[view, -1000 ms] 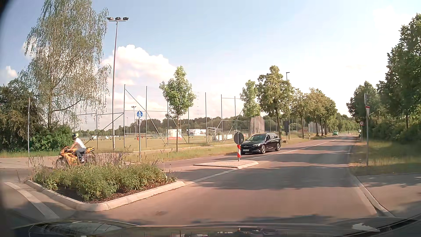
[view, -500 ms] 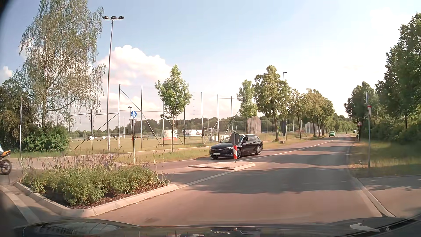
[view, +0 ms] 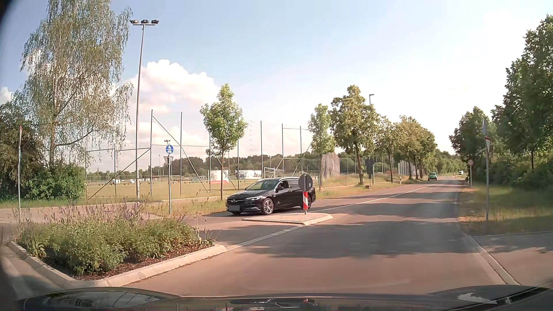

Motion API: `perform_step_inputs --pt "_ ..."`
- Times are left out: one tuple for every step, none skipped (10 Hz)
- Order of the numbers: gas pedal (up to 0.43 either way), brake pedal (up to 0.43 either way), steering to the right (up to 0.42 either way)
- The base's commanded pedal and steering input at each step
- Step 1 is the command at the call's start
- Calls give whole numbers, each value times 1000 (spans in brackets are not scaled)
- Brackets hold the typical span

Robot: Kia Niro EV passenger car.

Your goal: Follow the waypoints while adhering to traffic rules and regulations

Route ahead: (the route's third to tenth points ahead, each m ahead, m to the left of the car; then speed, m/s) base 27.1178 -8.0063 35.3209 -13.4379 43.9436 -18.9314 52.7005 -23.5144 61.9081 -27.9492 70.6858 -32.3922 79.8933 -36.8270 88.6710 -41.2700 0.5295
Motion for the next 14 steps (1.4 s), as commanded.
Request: perform_step_inputs --pt "0 195 116" --pt "0 220 117" --pt "0 226 117" --pt "0 226 117" --pt "0 226 117" --pt "0 226 117" --pt "0 226 117" --pt "0 226 117" --pt "0 226 117" --pt "0 226 117" --pt "0 226 117" --pt "0 226 117" --pt "0 226 117" --pt "0 226 117"
